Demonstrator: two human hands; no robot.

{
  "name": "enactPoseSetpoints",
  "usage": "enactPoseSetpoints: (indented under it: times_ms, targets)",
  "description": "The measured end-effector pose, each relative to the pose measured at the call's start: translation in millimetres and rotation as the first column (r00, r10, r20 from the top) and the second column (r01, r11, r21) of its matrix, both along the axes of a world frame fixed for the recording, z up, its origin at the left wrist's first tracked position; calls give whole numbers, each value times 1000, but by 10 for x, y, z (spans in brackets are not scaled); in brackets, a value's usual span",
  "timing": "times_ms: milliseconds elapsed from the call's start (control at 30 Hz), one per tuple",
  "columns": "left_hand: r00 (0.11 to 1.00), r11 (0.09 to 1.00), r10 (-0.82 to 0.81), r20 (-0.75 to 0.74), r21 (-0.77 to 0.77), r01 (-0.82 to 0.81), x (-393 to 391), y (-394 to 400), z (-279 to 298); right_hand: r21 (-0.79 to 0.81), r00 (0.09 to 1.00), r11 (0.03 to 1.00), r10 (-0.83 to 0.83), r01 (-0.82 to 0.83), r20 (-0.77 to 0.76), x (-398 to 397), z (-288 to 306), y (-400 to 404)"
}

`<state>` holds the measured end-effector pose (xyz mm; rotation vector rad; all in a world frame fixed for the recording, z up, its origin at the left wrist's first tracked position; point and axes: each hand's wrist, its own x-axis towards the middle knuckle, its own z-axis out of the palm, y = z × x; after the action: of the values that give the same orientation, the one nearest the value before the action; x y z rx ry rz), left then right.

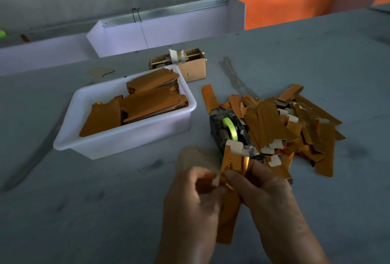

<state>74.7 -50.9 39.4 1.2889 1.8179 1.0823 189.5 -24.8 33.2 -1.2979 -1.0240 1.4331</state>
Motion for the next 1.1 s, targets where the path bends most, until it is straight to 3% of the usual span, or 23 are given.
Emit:
enactPoseSetpoints:
  times_ms: [67, 100, 200, 333, 400, 467, 567, 800, 1033, 1100]
  targets:
    - [950, 985, -19, 312, -156, 71, -66, 29, 26, 31, 999, 999, 41, -42, 4, 4, 21, -8]
    - [930, 980, -25, 366, -173, 94, -82, 41, 28, 46, 998, 997, 67, -68, 22, 9, 36, -11]
    - [925, 989, 6, 379, -142, 52, -72, 81, 4, 118, 985, 992, 34, -55, 168, 119, 53, 49]
    - [873, 991, 103, 476, -123, -50, -99, 137, -53, 294, 880, 952, -213, 88, 424, 454, 145, 284]
    - [847, 989, 130, 516, -131, -72, -98, 163, -67, 280, 835, 959, -186, 40, 518, 548, 157, 398]
    - [840, 989, 131, 527, -130, -73, -54, 184, -63, 175, 820, 983, -52, -60, 570, 569, 118, 479]
    - [840, 992, 107, 531, -109, -57, 40, 210, -38, 89, 807, 982, 84, -167, 584, 539, 46, 527]
    - [816, 994, 60, 575, -108, 3, 226, 251, 28, 41, 746, 976, 135, -212, 652, 445, 42, 531]
    - [830, 994, 60, 555, -111, 3, 261, 288, -11, 51, 840, 991, 79, -125, 537, 388, 23, 527]
    - [841, 996, 43, 539, -91, 7, 263, 285, -13, 53, 924, 997, 32, -57, 380, 363, 8, 488]
